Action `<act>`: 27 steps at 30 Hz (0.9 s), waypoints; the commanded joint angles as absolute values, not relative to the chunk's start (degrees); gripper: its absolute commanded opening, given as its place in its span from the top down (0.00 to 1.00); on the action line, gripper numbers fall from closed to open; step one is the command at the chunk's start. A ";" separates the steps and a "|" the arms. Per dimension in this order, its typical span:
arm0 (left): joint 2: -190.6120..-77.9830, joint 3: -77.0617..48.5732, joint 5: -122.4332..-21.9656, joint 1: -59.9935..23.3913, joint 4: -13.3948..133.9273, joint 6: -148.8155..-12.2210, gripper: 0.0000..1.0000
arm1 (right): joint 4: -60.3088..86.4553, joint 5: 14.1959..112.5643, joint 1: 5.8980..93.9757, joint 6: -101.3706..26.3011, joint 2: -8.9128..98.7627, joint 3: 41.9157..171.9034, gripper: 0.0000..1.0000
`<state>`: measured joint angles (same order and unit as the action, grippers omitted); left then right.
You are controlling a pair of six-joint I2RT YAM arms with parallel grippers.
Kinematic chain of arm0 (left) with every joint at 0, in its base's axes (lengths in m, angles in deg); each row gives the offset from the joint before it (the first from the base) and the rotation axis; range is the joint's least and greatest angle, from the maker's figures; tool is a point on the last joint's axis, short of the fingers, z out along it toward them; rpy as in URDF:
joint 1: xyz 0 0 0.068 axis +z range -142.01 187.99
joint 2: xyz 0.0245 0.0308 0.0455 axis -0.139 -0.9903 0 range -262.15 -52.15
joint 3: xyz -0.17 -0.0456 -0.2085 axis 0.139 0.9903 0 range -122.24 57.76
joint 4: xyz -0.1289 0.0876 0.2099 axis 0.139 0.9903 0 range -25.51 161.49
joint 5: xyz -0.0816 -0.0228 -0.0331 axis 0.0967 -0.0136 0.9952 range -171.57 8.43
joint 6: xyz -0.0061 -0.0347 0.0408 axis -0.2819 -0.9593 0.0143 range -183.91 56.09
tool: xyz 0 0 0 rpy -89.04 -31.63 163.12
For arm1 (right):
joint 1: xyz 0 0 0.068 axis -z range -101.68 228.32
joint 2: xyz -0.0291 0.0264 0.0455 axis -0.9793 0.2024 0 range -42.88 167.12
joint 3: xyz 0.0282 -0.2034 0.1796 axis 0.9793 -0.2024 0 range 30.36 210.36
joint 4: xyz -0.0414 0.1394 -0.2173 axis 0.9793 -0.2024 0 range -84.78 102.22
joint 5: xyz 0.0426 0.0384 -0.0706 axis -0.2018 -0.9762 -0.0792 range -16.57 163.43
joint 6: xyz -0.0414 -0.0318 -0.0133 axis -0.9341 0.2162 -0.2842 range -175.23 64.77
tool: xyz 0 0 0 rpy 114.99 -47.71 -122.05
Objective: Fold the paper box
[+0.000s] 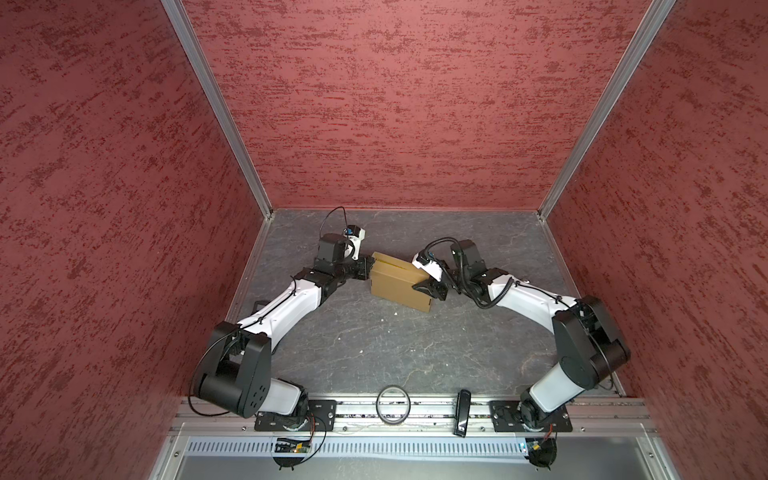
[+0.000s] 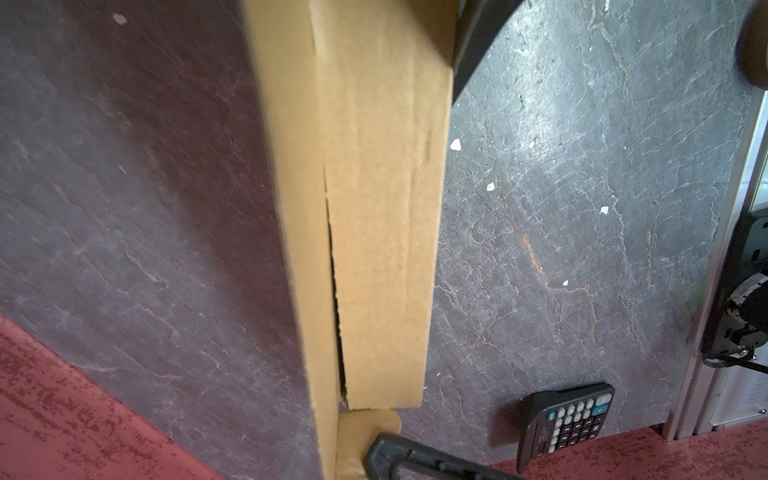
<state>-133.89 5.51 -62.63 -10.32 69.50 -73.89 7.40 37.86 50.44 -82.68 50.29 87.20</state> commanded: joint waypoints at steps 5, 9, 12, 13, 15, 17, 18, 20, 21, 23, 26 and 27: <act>-132.66 7.70 -63.99 -10.48 72.34 -73.05 0.98 | 5.83 39.02 49.76 -82.92 51.52 89.32 1.00; -132.39 7.92 -64.07 -10.47 72.58 -72.53 0.98 | 5.81 39.07 49.79 -82.90 51.62 89.34 1.00; -132.38 7.75 -63.90 -10.47 73.10 -71.81 0.98 | 5.73 39.13 49.79 -83.01 51.63 89.46 1.00; -132.40 7.75 -63.82 -10.42 73.20 -71.56 0.98 | 5.64 39.20 49.78 -83.07 51.65 89.55 1.00; -132.48 7.75 -63.82 -10.47 73.41 -71.39 0.98 | 5.60 39.31 49.79 -83.14 51.67 89.57 1.00; -132.42 8.02 -63.82 -10.52 73.15 -71.49 0.98 | 5.46 39.42 49.83 -83.00 51.61 89.66 1.00; -132.36 8.35 -63.82 -10.51 72.94 -71.62 0.98 | 5.46 39.38 49.76 -82.99 51.64 89.60 1.00; -132.29 8.81 -63.90 -10.62 72.49 -71.84 0.98 | 5.37 39.45 49.77 -82.99 51.65 89.62 1.00; -132.27 8.97 -64.01 -10.62 72.28 -71.89 0.99 | 5.37 39.50 49.77 -83.00 51.70 89.60 1.00; -132.31 9.48 -64.53 -10.88 72.22 -71.92 0.99 | 5.38 39.67 49.82 -82.94 51.83 89.64 1.00; -132.05 10.25 -65.16 -11.20 71.65 -71.99 0.99 | 5.37 39.73 49.76 -82.76 51.98 89.77 1.00; -131.90 10.57 -65.33 -11.38 71.48 -72.13 0.99 | 5.47 39.77 49.77 -82.66 52.03 89.79 1.00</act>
<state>-131.92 8.33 -64.14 -10.60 67.75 -72.38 6.79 37.93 50.24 -82.65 50.86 88.07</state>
